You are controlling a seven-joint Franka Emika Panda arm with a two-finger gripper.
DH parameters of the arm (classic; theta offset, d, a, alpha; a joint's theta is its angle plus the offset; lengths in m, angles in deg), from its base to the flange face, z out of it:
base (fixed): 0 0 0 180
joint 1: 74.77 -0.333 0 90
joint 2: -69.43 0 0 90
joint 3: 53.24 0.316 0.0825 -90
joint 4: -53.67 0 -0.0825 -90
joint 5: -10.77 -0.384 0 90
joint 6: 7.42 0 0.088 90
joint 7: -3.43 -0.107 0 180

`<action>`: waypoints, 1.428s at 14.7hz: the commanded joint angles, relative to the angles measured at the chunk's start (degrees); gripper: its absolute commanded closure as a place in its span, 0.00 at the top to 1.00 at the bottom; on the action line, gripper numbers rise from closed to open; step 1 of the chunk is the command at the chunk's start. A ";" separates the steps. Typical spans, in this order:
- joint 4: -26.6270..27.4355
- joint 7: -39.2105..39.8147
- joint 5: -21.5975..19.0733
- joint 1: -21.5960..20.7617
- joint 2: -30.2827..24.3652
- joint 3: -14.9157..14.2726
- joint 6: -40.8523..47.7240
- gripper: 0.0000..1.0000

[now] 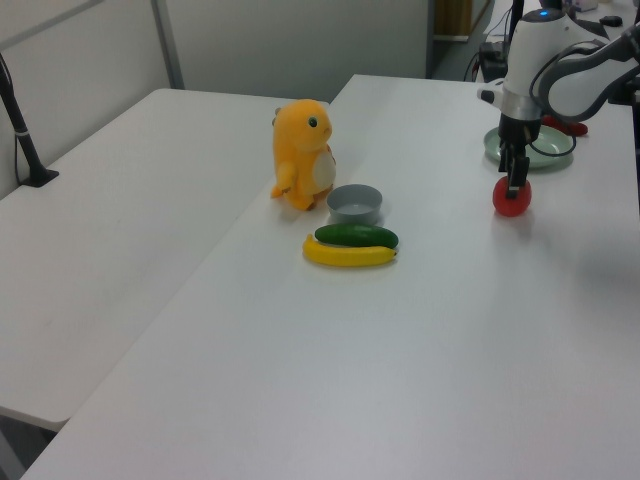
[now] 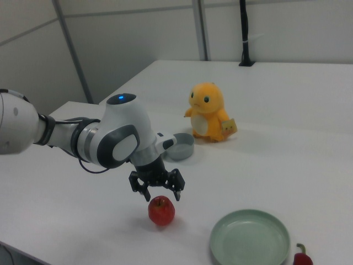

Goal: Red apple placed in the center of the desktop

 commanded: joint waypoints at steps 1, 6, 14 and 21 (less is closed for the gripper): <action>-7.63 -4.97 -0.45 -1.12 -0.62 0.48 9.69 1.00; -27.40 -10.70 -1.15 -2.88 -0.71 1.19 28.95 1.00; -40.97 -31.07 -4.21 -3.32 -0.98 3.65 39.96 1.00; -41.15 -33.04 -7.57 -2.88 -1.07 10.06 40.93 1.00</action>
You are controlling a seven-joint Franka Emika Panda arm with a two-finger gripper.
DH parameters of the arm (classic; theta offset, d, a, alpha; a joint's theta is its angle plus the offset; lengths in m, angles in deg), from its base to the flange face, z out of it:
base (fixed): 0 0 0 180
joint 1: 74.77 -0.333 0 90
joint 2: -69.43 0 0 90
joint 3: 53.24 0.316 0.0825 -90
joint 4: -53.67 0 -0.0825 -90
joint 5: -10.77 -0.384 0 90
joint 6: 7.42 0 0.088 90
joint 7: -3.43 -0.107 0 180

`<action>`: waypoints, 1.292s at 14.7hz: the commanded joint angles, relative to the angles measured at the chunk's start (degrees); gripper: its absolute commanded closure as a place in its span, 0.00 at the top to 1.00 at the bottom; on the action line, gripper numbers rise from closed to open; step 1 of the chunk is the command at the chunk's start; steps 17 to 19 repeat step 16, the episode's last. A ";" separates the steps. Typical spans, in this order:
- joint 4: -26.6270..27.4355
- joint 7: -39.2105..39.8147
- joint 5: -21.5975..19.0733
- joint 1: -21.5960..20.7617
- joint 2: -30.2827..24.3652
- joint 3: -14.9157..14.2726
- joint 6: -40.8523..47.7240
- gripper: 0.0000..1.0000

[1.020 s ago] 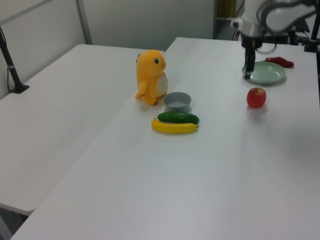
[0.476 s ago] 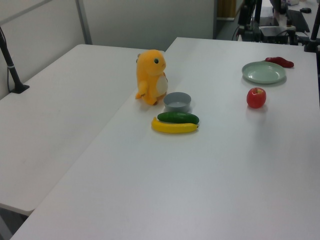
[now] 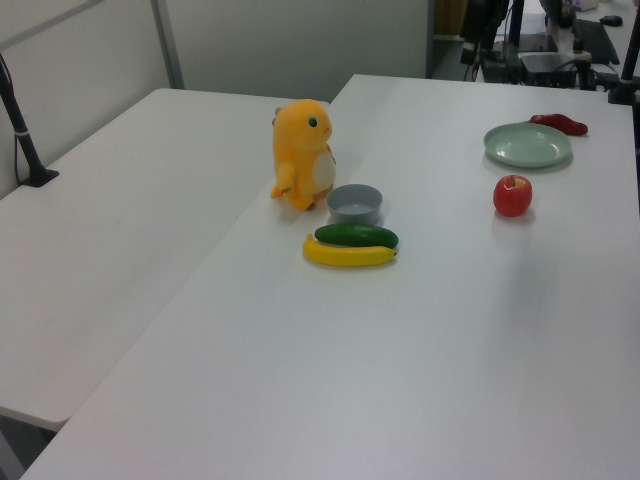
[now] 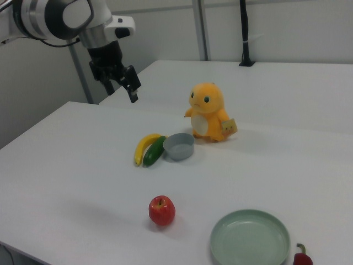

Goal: Red apple placed in the center of the desktop

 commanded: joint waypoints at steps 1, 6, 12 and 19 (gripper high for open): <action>-0.23 -0.59 -0.66 0.03 0.71 3.50 1.63 1.00; 1.35 7.39 -0.66 0.02 0.80 4.21 1.72 1.00; 1.18 14.18 -0.66 0.03 0.72 0.52 2.07 1.00; 1.26 13.57 -0.66 -0.33 0.63 0.52 2.24 1.00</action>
